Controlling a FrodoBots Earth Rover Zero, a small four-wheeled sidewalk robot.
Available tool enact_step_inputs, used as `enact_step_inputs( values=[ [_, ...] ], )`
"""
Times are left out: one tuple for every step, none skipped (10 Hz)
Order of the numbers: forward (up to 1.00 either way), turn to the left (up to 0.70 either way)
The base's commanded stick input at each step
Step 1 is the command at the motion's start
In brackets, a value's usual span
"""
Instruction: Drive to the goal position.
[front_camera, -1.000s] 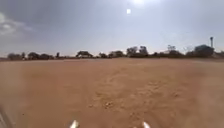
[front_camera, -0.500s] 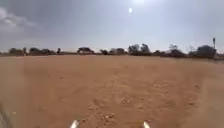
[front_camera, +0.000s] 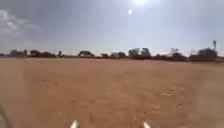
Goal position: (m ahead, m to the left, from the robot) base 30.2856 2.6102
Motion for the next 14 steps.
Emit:
enact_step_inputs(
  values=[
    [0.70,0.00],
    [0.70,0.00],
    [0.70,0.00],
    [0.70,0.00],
    [0.70,0.00],
    [0.70,0.00],
    [0.70,0.00],
    [0.70,0.00],
    [0.70,0.00],
    [0.70,0.00],
    [0.70,0.00],
    [0.70,0.00],
    [0.70,0.00],
    [0.70,0.00]
  ],
)
